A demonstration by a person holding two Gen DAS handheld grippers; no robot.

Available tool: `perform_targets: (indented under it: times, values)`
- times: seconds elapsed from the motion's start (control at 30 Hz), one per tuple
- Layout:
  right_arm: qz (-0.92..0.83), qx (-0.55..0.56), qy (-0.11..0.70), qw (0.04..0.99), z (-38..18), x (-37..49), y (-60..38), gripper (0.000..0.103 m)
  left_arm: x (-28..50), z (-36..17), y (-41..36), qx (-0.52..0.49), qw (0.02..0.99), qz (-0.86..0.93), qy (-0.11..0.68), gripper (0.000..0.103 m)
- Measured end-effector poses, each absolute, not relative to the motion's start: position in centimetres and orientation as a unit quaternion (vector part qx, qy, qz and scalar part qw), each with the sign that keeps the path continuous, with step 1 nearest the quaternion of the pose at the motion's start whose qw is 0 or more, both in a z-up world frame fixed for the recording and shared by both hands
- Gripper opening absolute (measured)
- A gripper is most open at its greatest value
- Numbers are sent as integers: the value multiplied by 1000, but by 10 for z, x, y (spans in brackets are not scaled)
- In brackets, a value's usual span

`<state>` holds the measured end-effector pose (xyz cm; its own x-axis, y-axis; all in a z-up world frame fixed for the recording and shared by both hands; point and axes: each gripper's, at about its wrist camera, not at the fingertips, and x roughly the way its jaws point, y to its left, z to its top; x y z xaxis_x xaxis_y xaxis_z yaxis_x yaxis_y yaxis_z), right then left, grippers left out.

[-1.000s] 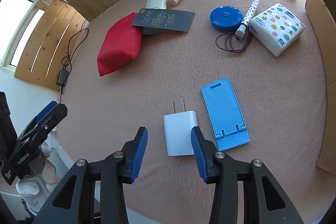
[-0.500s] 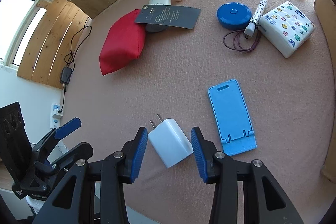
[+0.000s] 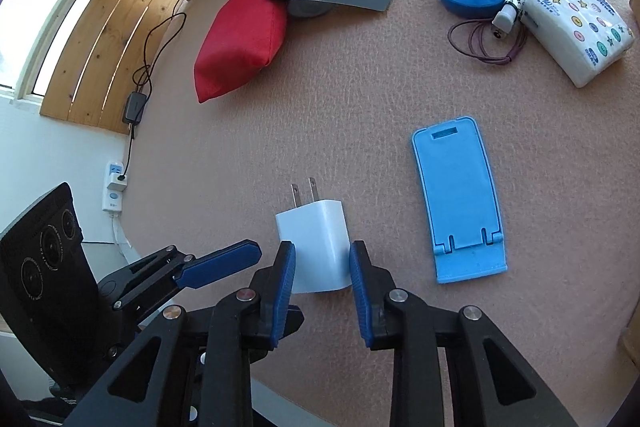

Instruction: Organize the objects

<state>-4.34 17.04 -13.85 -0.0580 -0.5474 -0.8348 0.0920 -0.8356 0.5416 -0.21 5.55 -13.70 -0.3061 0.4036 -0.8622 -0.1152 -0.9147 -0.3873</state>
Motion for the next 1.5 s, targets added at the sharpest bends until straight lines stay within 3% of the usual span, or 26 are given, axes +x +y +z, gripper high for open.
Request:
perform_targets:
  times: [0.17,1.0,1.5]
  values:
    - [-701,646,-192,231,-140,-44,168,25,-7,-141,56,-563,160,803,-114,44]
    - [-723,615,-205,239,-130,-49,184,28,-19,-129,72,-539,185,817,-89,44]
    - [-793,542,-228,162,-67,-28,297,28,-45,-65,178,-482,272,832,-34,44]
